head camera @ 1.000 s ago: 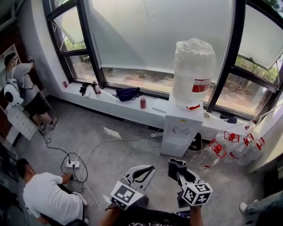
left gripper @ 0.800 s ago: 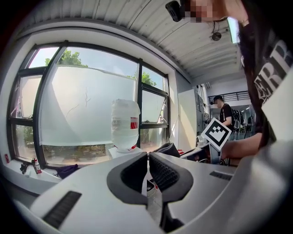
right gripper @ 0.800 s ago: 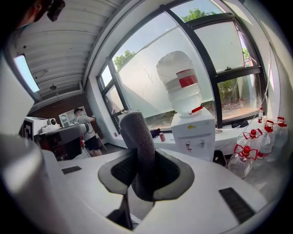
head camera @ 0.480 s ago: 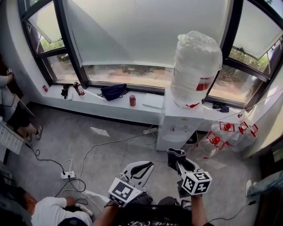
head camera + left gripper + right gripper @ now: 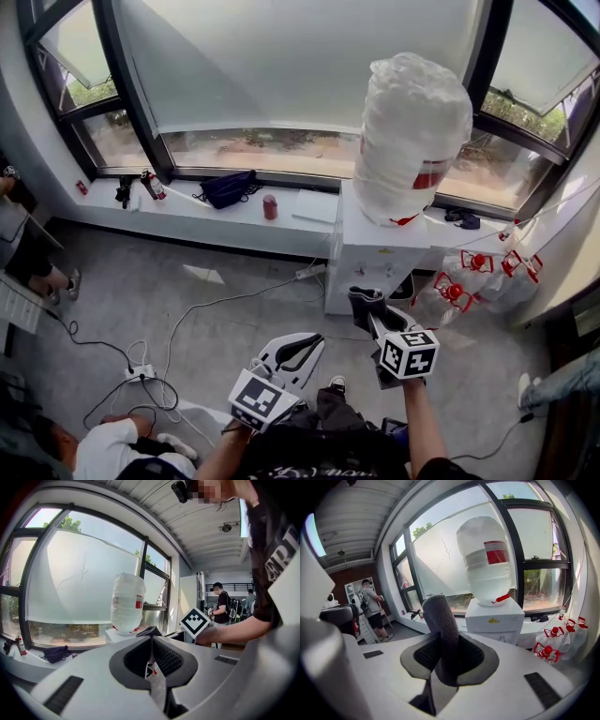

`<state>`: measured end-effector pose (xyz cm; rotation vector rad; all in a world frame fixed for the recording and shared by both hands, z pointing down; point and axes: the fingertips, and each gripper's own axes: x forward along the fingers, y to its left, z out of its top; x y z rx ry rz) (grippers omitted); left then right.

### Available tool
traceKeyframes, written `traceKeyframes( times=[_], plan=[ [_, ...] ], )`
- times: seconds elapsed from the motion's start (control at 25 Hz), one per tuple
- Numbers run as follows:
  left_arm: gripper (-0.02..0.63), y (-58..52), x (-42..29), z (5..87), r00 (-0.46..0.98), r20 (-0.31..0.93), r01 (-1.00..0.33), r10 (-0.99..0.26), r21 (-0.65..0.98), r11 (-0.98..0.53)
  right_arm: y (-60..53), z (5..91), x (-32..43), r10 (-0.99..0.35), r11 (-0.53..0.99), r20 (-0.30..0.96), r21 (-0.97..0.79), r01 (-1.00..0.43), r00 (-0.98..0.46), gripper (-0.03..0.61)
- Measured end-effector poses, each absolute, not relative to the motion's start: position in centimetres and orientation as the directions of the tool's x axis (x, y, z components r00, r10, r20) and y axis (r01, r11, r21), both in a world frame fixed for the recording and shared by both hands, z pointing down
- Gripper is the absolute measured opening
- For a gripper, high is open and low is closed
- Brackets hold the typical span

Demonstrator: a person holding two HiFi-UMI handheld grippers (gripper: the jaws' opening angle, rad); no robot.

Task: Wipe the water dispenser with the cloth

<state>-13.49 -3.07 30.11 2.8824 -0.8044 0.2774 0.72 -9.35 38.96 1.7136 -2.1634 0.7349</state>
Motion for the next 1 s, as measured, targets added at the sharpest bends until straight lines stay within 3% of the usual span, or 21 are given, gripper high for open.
traceKeyframes(
  times=[0.28, 0.72, 1.0],
  plan=[
    [0.021, -6.8, -11.9, 30.6, 0.808, 0.229, -0.571, -0.543, 0.076, -0.818, -16.0, 42.3, 2.8, -0.790, 0.184, 0.554, -0.195, -0.963, -0.263, 0.101],
    [0.021, -11.8, -8.1, 31.2, 0.775, 0.262, -0.611, -0.575, 0.076, -0.788, -24.7, 49.3, 5.9, -0.732, 0.125, 0.612, -0.313, -0.941, -0.301, 0.101],
    [0.021, -13.7, -7.1, 32.0, 0.753, 0.307, -0.629, -0.582, 0.078, -0.773, -27.6, 52.4, 10.8, -0.713, 0.036, 0.665, -0.281, -0.959, -0.222, 0.101]
  ],
)
